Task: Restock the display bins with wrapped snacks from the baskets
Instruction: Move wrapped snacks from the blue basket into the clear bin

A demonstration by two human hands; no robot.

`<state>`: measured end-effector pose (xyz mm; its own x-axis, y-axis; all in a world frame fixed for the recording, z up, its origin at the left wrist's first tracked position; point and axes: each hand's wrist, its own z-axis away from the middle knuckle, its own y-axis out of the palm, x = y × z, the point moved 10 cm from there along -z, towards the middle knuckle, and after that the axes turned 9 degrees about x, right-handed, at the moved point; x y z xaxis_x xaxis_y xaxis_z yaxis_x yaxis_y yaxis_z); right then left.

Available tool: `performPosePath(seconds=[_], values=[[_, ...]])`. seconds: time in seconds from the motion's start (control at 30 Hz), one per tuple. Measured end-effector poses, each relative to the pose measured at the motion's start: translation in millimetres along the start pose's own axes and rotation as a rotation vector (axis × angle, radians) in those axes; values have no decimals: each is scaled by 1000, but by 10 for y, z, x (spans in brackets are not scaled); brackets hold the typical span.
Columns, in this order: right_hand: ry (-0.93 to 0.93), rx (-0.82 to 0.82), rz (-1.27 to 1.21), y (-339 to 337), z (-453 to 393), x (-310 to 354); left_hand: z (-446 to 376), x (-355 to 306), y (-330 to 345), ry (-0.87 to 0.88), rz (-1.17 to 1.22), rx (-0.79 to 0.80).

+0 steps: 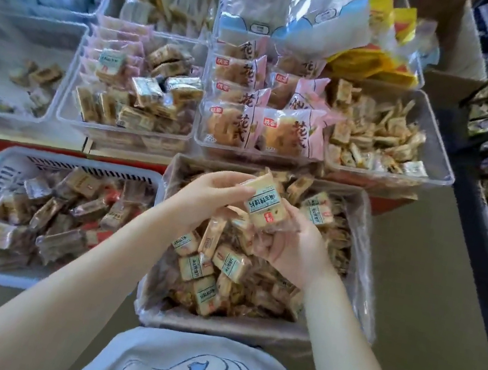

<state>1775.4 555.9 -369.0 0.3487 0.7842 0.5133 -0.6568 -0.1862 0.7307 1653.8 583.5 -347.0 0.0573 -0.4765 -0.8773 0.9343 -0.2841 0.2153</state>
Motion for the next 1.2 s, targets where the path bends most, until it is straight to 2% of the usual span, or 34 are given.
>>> performPosePath(seconds=[0.13, 0.23, 0.37, 0.53, 0.7, 0.83, 0.97, 1.1, 1.2], values=[[14, 23, 122, -72, -106, 169, 75, 6, -291, 21, 186, -243], [-40, -51, 255, -148, -255, 281, 264, 126, -665, -6, 292, -454], [-100, -221, 726, -32, -446, 395, 644, 307, -1179, -134, 123, -651], [-102, -116, 1008, 591, -880, 198, 1130, 298, -1724, -108, 133, -836], [-109, -62, 1131, 1146, -1410, -160, 1544, 185, -2556, -27, 141, -962], [-77, -48, 1234, 1668, -1947, -539, 1712, 207, -3375, 43, 223, -1004], [-74, -166, 1369, 2072, -2505, -860, 1813, 263, -4321, 46, 276, -1000], [-13, -211, 1335, 2414, -2885, -1154, 1826, 248, -5181, 36, 294, -948], [20, -263, 1363, 2560, -3021, -1260, 1703, 275, -5544, -22, 227, -839]])
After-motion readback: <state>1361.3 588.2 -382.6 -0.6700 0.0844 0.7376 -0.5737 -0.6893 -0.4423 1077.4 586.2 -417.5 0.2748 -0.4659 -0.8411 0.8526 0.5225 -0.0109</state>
